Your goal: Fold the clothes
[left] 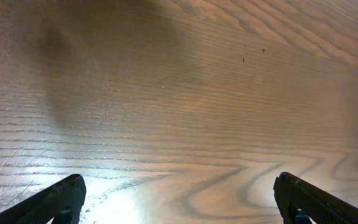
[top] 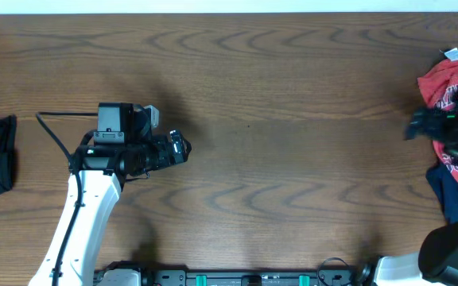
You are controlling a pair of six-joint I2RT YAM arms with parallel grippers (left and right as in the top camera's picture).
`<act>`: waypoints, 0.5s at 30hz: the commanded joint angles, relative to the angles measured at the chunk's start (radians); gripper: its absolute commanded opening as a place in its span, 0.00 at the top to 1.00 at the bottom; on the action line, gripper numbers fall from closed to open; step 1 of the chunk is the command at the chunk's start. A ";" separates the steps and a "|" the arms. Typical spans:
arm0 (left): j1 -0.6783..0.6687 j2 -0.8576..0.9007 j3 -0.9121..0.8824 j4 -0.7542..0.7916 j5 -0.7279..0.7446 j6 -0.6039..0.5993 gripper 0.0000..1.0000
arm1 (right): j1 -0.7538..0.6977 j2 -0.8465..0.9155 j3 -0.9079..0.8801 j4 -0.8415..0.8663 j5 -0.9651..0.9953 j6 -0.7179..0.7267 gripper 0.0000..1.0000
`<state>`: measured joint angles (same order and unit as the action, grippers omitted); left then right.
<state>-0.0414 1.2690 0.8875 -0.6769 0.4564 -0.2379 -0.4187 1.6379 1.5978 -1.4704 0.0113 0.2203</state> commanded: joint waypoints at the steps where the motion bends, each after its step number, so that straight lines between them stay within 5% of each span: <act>1: -0.030 0.003 0.024 -0.003 -0.032 0.020 0.02 | -0.101 0.012 0.031 0.025 0.008 -0.018 0.01; 15: -0.179 0.092 0.022 0.008 -0.084 0.019 0.02 | -0.257 0.293 0.031 0.069 -0.058 -0.045 0.02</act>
<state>-0.2111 1.3293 0.8875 -0.6701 0.3882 -0.2348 -0.6727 1.8980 1.6203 -1.4109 -0.0521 0.1844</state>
